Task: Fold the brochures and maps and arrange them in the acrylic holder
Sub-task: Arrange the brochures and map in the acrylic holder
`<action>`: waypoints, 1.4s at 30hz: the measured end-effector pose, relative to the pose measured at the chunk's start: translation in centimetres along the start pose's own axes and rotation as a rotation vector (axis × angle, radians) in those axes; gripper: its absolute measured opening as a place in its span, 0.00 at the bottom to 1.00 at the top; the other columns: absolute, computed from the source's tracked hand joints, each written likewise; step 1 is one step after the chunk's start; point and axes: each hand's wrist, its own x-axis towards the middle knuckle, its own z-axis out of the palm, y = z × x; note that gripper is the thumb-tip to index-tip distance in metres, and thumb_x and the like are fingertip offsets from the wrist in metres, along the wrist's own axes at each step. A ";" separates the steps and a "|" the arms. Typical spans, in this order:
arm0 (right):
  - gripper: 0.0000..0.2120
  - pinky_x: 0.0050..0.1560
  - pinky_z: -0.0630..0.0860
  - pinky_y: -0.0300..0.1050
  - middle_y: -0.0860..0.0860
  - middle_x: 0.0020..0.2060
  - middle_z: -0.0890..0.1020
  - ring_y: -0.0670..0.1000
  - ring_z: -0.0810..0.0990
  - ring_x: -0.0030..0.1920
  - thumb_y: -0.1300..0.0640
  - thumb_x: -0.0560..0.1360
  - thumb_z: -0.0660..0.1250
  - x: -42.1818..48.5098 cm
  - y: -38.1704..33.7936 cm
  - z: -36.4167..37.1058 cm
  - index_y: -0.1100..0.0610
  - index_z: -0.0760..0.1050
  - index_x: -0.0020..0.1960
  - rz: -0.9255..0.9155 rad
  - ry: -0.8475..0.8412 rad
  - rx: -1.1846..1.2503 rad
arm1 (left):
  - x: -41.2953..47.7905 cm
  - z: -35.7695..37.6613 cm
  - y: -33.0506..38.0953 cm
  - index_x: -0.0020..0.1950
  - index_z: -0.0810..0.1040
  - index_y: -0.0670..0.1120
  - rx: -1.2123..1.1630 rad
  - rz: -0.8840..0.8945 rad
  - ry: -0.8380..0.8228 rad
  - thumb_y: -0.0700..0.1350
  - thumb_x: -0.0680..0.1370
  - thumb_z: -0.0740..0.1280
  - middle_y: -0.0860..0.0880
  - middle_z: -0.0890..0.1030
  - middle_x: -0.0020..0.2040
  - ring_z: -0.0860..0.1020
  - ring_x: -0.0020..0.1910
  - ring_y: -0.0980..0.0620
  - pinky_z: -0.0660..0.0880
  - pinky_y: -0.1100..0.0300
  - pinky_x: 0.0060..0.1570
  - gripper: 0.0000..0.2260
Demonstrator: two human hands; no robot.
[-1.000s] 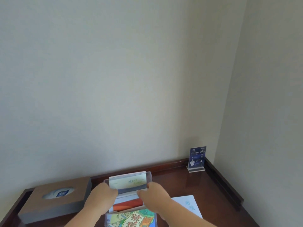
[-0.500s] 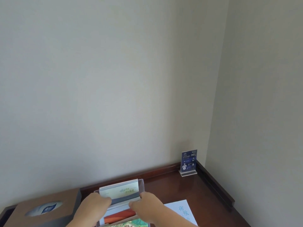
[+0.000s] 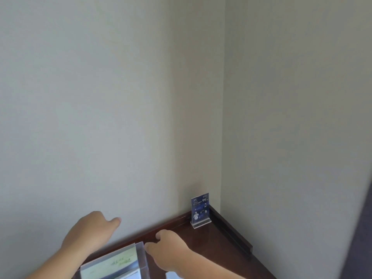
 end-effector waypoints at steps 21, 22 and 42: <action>0.25 0.60 0.68 0.43 0.54 0.70 0.74 0.55 0.72 0.68 0.47 0.80 0.62 -1.6 13.9 -5.5 0.58 0.69 0.73 0.211 0.099 -0.036 | -6.0 14.7 12.1 0.58 0.76 0.49 -0.240 0.241 -0.235 0.55 0.75 0.62 0.53 0.79 0.45 0.77 0.42 0.51 0.72 0.58 0.43 0.16; 0.25 0.60 0.68 0.43 0.53 0.70 0.73 0.55 0.72 0.68 0.47 0.80 0.62 -1.2 14.9 -5.4 0.58 0.68 0.73 0.212 0.073 -0.035 | -6.2 16.0 11.9 0.58 0.75 0.49 -0.235 0.203 -0.261 0.55 0.75 0.62 0.52 0.80 0.45 0.78 0.42 0.50 0.72 0.58 0.42 0.16; 0.19 0.54 0.81 0.55 0.52 0.50 0.84 0.54 0.84 0.48 0.46 0.74 0.68 3.2 24.0 1.6 0.55 0.77 0.60 0.523 -0.261 0.275 | -9.4 30.9 8.3 0.49 0.74 0.39 -0.570 -0.801 -0.367 0.41 0.76 0.62 0.46 0.71 0.35 0.68 0.31 0.49 0.65 0.61 0.29 0.06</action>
